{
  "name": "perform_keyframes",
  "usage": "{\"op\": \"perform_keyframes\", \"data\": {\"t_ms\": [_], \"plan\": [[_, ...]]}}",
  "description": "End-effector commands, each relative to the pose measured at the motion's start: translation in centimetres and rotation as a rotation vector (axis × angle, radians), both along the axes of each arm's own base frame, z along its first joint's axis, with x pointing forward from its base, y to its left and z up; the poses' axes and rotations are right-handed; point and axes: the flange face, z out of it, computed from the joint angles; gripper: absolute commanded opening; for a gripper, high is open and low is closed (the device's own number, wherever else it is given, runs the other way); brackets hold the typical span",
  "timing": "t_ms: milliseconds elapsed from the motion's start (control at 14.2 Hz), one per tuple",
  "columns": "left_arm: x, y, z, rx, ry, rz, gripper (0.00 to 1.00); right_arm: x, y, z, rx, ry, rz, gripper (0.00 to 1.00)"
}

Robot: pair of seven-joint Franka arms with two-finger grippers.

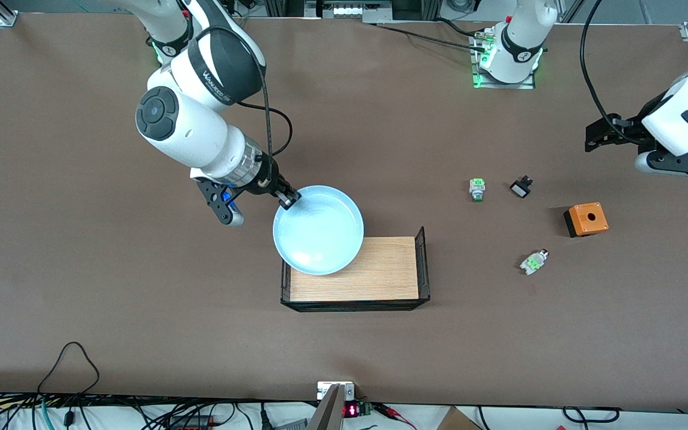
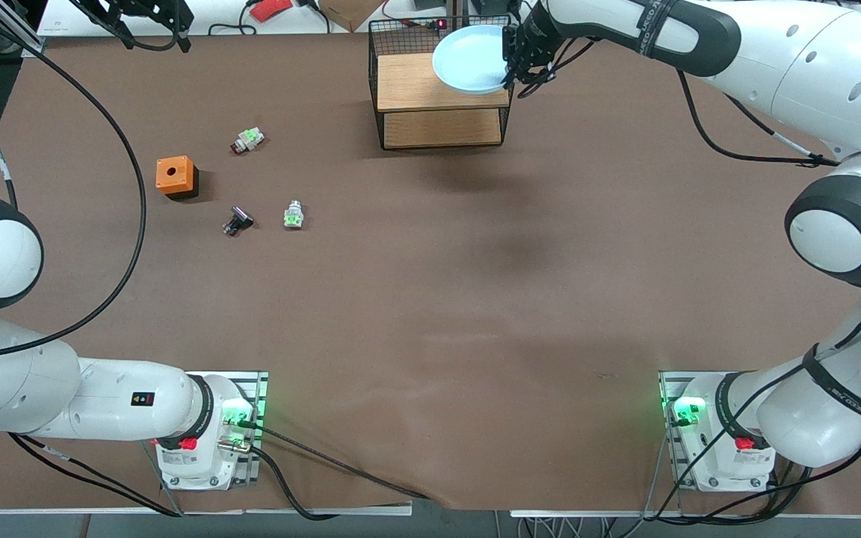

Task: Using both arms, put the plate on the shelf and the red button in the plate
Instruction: 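Lift the plate with the right gripper and carry it toward the wooden tray, then lower the plate onto the wooden tray with the right gripper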

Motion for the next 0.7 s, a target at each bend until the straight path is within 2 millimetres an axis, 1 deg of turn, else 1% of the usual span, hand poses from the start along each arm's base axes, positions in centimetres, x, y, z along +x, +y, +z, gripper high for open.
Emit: {"op": "perform_keyframes", "data": {"t_ms": [0,70,211,282,422,633], "plan": [[0.2,0.0,0.5,0.007,0.002,0.005,1.0,1.2,0.6,0.0,0.032,-0.032,-0.044,0.0],[0.2,0.1,0.5,0.007,0.002,0.007,1.0,1.0,1.2,-0.3,0.049,-0.022,-0.052,0.0],[0.2,0.1,0.4,0.007,0.004,0.007,1.0,1.3,1.6,-1.2,0.067,-0.026,-0.07,0.0],[0.2,0.1,0.6,0.007,0.001,0.007,1.0,1.2,2.3,-1.7,0.07,-0.035,-0.071,0.0],[0.2,0.1,0.4,0.007,0.004,0.004,1.0,1.1,2.9,-2.0,0.076,-0.048,-0.071,0.0],[0.2,0.1,0.4,0.007,0.004,0.004,1.0,1.1,3.0,-2.2,0.074,-0.051,-0.069,0.0]]}}
